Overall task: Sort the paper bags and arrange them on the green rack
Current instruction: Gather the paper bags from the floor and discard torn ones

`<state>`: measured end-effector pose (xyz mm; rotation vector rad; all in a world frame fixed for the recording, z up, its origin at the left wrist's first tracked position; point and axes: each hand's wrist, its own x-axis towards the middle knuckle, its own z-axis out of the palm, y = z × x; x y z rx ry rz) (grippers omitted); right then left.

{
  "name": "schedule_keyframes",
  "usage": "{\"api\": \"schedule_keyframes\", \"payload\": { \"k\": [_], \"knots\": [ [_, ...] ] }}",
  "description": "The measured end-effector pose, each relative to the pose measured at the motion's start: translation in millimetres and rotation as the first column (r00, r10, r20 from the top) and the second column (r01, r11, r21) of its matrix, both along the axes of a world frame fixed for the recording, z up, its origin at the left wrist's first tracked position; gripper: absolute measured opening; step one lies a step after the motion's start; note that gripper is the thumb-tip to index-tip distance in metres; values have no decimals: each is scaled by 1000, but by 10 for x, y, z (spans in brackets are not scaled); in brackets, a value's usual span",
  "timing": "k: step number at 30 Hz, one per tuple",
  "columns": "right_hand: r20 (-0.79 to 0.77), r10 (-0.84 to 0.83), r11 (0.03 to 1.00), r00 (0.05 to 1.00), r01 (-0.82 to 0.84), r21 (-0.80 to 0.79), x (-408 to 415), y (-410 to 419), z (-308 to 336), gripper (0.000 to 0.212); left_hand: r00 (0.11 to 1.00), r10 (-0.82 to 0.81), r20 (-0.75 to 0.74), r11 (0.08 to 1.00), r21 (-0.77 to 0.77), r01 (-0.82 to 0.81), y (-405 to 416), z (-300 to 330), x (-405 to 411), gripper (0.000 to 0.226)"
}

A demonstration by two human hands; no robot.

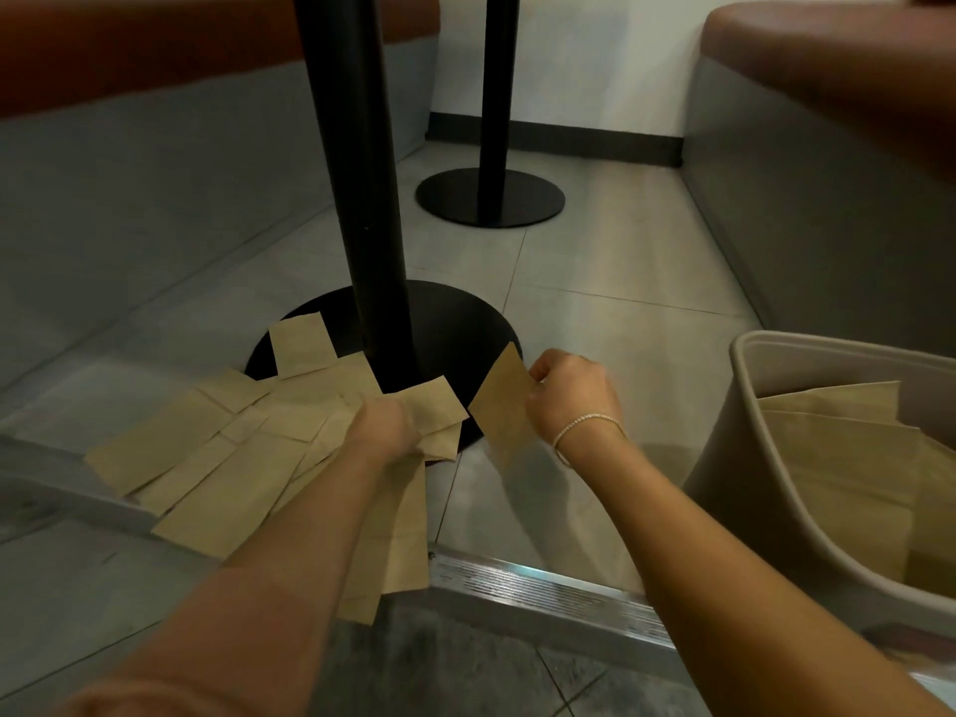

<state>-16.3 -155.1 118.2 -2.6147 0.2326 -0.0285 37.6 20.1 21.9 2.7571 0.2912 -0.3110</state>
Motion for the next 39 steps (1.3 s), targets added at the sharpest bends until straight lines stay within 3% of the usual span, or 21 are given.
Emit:
{"api": "schedule_keyframes", "payload": {
  "k": [4,7,10,14,19,22,25,29,33,39],
  "knots": [
    [33,4,1000,999,-4,0,-103,-26,220,31,998,29,63,976,-217,-14,-193,313,-71,24],
    [87,-15,1000,996,15,-2,-157,-86,482,31,986,67,153,912,-410,2,-372,667,-80,29],
    [186,-55,998,981,58,-13,-200,-221,855,28,959,154,238,822,-569,10,-612,1157,-150,19],
    [343,-128,990,931,138,-7,-311,-592,1492,27,905,234,355,759,-649,59,-975,1841,-280,13],
    [445,-248,941,860,323,-100,-534,-1242,2295,33,881,144,451,624,-732,273,-1390,2621,-580,9],
    [332,-329,899,884,401,-177,-685,-1565,2537,45,884,71,462,577,-742,341,-1638,2866,-775,8],
    [187,-374,895,908,406,-185,-809,-1753,2540,41,911,-32,410,543,-758,361,-1861,2970,-941,12],
    [46,-363,899,931,363,-246,-898,-1911,2454,24,934,-179,310,608,-711,353,-2182,2819,-1100,15],
    [-165,-281,928,946,224,-298,-890,-1897,2256,25,941,-247,233,661,-670,339,-2406,2499,-1197,18],
    [-261,-218,956,941,152,-251,-781,-1900,1845,24,917,-398,21,556,-790,260,-2567,2267,-1306,14]
  ]
}}
